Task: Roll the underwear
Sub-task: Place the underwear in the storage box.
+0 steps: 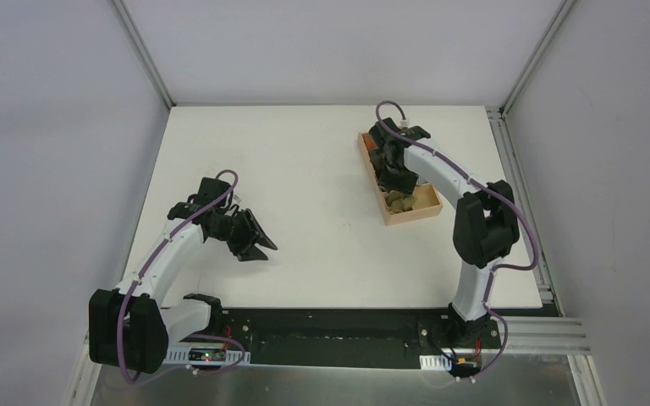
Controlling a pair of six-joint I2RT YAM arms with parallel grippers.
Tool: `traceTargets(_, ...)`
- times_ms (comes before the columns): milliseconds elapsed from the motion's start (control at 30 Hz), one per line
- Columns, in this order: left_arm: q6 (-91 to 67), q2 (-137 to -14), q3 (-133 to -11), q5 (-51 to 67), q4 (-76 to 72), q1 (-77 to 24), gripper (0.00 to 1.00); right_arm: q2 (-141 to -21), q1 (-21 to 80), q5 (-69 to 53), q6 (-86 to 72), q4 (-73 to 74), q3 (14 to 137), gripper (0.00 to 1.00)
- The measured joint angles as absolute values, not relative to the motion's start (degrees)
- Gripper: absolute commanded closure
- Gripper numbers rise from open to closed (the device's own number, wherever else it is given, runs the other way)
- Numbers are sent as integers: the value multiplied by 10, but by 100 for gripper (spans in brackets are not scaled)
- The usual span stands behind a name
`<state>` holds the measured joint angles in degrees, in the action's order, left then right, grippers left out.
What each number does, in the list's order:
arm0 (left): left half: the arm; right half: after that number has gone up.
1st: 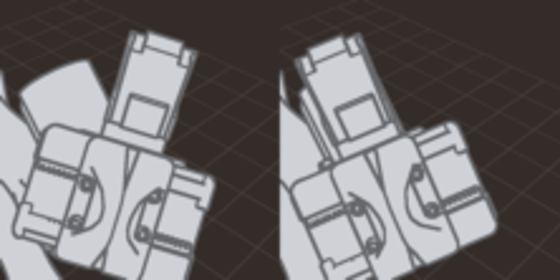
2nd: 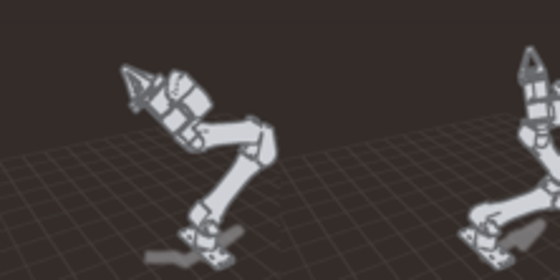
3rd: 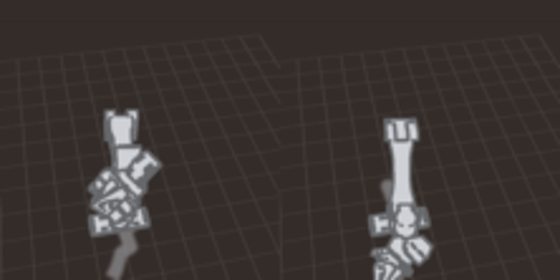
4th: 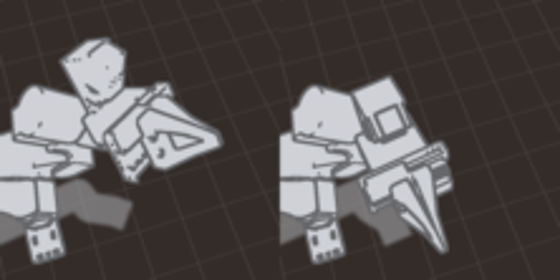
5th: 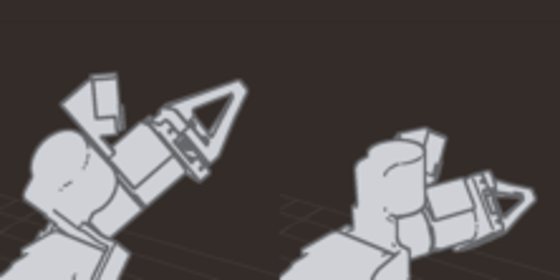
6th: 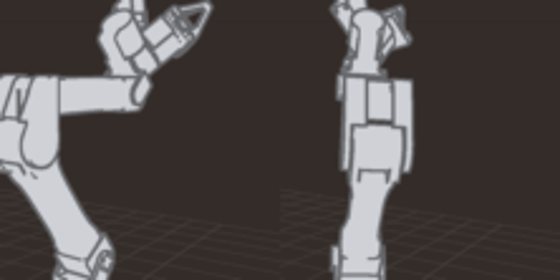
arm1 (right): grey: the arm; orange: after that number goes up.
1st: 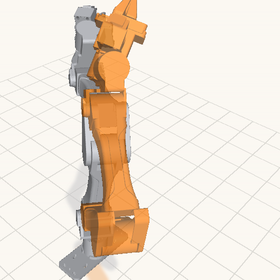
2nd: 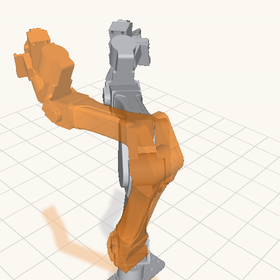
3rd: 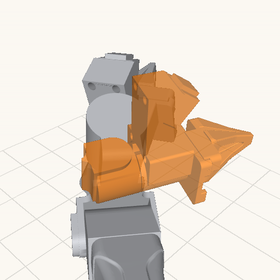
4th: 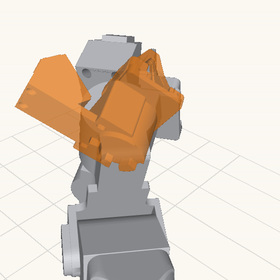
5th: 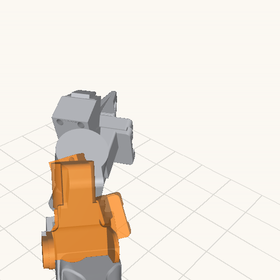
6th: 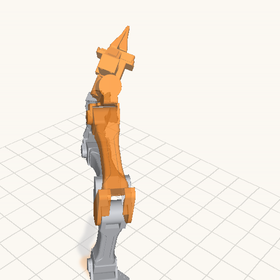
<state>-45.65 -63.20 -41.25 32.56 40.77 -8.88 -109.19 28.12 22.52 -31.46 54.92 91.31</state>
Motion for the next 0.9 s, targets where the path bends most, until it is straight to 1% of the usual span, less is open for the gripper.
traceTargets(33, -456, -632, -413, 326, 408, -89, 61, -1088, 281, 227, -315, 549, 914, 62)
traceTargets(67, -456, -632, -412, 326, 408, -89, 60, -1085, 281, 229, -315, 550, 914, 71)
traceTargets(100, -456, -632, -413, 326, 408, -89, 61, -1082, 281, 230, -313, 551, 913, 82)
traceTargets(167, -456, -632, -413, 326, 408, -89, 60, -1073, 281, 233, -314, 548, 904, 99)
traceTargets(333, -456, -632, -412, 326, 408, -89, 61, -1035, 281, 232, -317, 535, 853, 100)
traceTargets(567, -456, -631, -412, 326, 408, -89, 61, -1040, 281, 216, -324, 498, 797, 100)
traceTargets(733, -457, -627, -412, 326, 407, -89, 61, -1062, 281, 201, -324, 476, 788, 100)
traceTargets(900, -457, -627, -412, 326, 407, -89, 61, -1056, 281, 208, -323, 479, 789, 100)
